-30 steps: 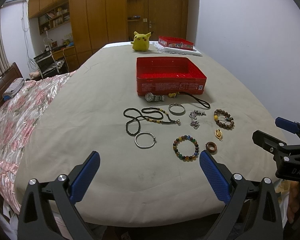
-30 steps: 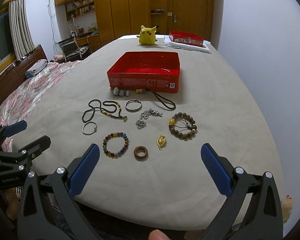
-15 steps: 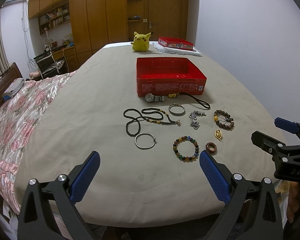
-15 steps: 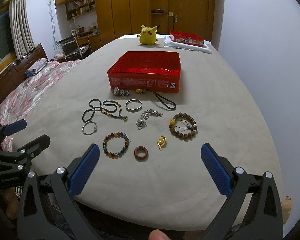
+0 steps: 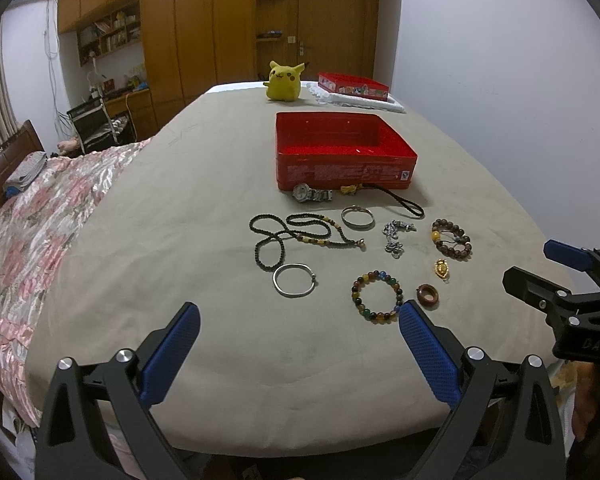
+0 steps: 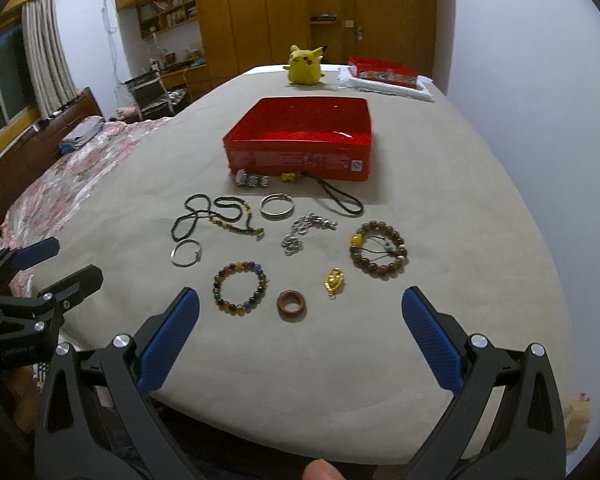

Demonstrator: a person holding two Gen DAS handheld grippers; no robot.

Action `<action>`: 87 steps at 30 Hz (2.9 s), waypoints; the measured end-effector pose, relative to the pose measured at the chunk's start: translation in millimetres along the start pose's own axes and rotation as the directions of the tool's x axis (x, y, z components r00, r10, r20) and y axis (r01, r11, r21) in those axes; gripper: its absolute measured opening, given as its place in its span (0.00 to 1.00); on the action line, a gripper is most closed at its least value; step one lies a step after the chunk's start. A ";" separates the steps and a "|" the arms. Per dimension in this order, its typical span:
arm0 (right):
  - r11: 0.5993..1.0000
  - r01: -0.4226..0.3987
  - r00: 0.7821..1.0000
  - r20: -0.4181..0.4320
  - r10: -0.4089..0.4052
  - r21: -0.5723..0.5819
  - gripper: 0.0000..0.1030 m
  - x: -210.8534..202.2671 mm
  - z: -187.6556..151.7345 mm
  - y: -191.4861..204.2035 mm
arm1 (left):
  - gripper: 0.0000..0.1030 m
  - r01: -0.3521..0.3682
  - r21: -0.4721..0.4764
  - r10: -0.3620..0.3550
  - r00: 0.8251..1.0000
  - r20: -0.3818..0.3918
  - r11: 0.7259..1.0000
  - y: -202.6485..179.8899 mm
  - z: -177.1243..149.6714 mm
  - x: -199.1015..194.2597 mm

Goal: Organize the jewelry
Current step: 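Grasp the silver bangle with the left gripper while the right gripper grasps the brown wooden ring, then carry the bangle with the left gripper into the red box while the right gripper drops the ring there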

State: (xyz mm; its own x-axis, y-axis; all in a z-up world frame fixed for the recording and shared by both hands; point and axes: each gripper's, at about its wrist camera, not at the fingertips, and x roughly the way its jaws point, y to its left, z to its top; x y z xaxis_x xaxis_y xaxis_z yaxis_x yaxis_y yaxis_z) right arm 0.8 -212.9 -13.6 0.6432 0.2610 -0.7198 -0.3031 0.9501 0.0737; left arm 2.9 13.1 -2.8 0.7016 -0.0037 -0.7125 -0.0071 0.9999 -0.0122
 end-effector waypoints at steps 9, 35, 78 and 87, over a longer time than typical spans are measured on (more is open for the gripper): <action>0.999 -0.050 0.997 -0.051 0.049 -0.002 0.97 25.0 -6.8 -4.4 | 0.96 0.040 -0.037 -0.042 0.998 -0.049 0.999 14.0 -7.7 31.3; 0.988 -0.143 0.973 -0.173 0.152 0.065 0.54 100.0 -15.0 -30.4 | 0.96 0.070 -0.055 -0.077 0.985 -0.155 0.996 15.4 -11.9 113.4; 0.979 -0.199 0.964 -0.188 0.187 -0.050 0.28 119.2 -20.4 -10.1 | 0.47 0.027 -0.044 -0.033 0.991 -0.133 0.999 19.2 4.2 131.1; 0.981 -0.182 0.976 -0.135 0.172 -0.069 0.28 99.4 -3.6 -12.7 | 0.47 0.038 -0.018 -0.039 0.997 -0.071 0.999 14.9 18.3 105.7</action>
State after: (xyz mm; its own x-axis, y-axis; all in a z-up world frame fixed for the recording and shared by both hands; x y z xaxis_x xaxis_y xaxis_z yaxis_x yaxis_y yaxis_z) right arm 66.0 -199.7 -88.6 0.4808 0.3948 -0.7829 -0.4628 0.8727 0.1558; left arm 90.1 27.8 -65.5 0.6488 -0.0439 -0.7597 0.0068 0.9986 -0.0519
